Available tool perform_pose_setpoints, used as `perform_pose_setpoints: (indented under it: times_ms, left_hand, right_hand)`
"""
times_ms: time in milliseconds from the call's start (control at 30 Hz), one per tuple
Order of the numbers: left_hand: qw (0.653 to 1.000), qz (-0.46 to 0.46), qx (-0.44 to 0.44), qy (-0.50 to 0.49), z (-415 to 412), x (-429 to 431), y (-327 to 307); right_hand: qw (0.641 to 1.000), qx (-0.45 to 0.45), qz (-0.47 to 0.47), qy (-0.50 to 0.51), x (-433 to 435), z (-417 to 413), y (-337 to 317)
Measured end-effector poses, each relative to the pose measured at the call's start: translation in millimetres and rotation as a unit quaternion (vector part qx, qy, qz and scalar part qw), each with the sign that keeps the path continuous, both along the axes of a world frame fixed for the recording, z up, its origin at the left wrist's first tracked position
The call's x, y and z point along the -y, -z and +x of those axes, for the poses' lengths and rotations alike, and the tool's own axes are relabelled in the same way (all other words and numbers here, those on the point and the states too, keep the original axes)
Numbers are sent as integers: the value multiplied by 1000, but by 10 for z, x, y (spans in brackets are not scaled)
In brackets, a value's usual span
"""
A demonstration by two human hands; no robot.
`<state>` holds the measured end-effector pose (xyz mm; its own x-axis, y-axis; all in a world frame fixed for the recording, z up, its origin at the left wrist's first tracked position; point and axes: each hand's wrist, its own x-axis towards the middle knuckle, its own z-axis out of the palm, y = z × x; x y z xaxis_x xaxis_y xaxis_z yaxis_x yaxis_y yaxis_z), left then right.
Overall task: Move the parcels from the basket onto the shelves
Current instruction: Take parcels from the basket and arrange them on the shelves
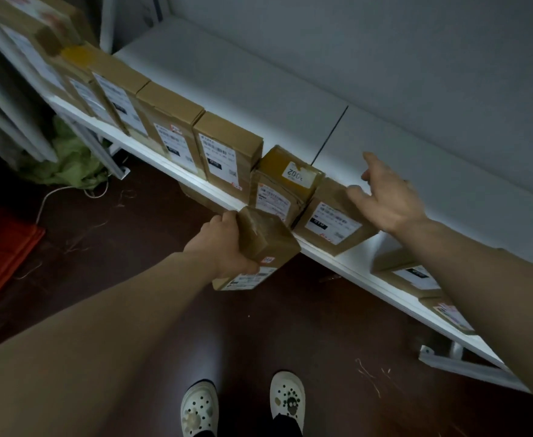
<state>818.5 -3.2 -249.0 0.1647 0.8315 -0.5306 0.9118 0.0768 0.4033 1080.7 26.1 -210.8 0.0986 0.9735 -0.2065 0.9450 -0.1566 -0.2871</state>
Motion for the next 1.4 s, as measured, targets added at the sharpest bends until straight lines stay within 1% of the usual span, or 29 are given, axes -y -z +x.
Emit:
perform_pose_setpoints:
  times_ms: [67,133,167,233,300,367,433,500,767,833,1133,1300,1400]
  left_hand:
    - [1000,-3,4,22,124,22,-30]
    - [999,-6,15,44,271,47,-61]
    - [998,-7,19,53,344,66,-74]
    - [998,-9,24,63,485,115,-79]
    - [997,-10,25,67,606,181,-53]
    - [998,-13,22,61,709,258,-13]
    - [998,-18,16,55,803,347,26]
    - [999,-19,14,39,871,439,56]
    - [999,-25,13,-25,889,630,62]
    - [999,-27,14,-31,868,651,76]
    - [999,-36,8,-34,839,682,162]
    - [999,-38,7,-19,897,660,162]
    - [999,-36,3,-10,949,650,155]
  right_hand:
    - [999,-14,4,30,150,240,-79]
    - [998,2,-14,54,291,493,-116]
    - [997,22,-37,61,358,602,-123]
    - [988,81,-115,56,487,794,-106]
    - [970,145,-196,22,606,942,-51]
    - [952,200,-231,-17,703,1050,43]
    - [952,226,-205,-39,771,1137,129]
    - [963,214,-158,-46,767,1171,141]
    - [988,51,-140,-32,483,869,130]
    - [990,37,-134,-32,442,791,183]
    - [992,54,-104,-42,392,718,275]
    - [989,97,-86,-71,414,738,302]
    - [989,98,-89,-68,454,772,269]
